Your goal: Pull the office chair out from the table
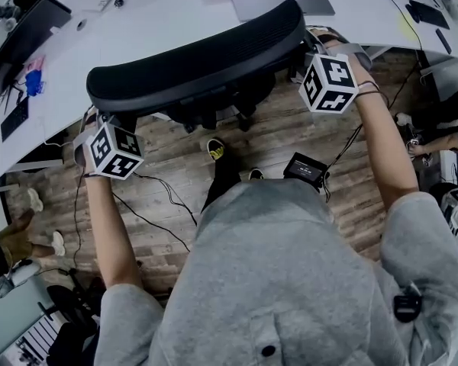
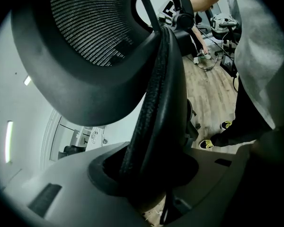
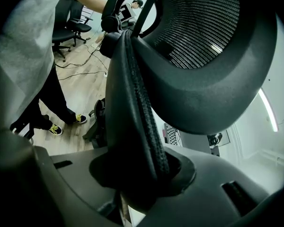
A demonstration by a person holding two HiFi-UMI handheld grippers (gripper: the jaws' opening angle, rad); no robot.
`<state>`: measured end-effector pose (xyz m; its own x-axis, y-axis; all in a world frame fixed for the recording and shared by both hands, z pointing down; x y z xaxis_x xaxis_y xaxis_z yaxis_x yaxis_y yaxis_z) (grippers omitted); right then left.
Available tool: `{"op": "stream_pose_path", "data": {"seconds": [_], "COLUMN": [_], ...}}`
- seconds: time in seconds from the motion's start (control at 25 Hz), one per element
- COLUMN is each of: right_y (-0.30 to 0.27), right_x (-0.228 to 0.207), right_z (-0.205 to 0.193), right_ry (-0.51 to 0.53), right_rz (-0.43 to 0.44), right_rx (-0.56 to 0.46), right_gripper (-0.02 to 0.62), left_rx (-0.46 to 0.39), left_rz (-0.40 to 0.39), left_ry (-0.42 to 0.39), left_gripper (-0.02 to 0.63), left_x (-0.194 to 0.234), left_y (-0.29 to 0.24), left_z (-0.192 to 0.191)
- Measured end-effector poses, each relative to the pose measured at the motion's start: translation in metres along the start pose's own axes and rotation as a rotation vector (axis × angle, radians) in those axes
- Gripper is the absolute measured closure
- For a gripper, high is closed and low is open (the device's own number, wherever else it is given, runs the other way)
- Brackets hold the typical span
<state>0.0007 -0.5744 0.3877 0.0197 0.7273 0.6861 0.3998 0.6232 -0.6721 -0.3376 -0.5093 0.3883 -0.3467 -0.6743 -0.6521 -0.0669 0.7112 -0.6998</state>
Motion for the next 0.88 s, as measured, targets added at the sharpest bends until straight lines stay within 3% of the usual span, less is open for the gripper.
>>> {"op": "stream_pose_path", "data": {"seconds": [0.88], "right_y": [0.043], "right_x": [0.045], "right_z": [0.008], "right_ry": [-0.015], "right_rz": [-0.02], "right_rx": [0.009], "right_gripper": [0.445], "left_rx": [-0.011], "left_rz": [0.011], "left_ry": [0.01], "left_gripper": [0.42], "left_x": [-0.041], "left_y": [0.037], "left_z": [-0.004]}}
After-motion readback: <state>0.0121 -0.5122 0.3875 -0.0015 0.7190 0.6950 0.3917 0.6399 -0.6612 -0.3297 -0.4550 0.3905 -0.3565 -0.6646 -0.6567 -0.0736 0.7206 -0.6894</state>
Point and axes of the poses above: the fingertips, and each gripper's own axes: y backward along the fingers, x to its left, z out of its top, the point moved 2 cm from there along y, backward along the fingers, and after that the axes turned 1 degree about -x, right-handed, at the moved point
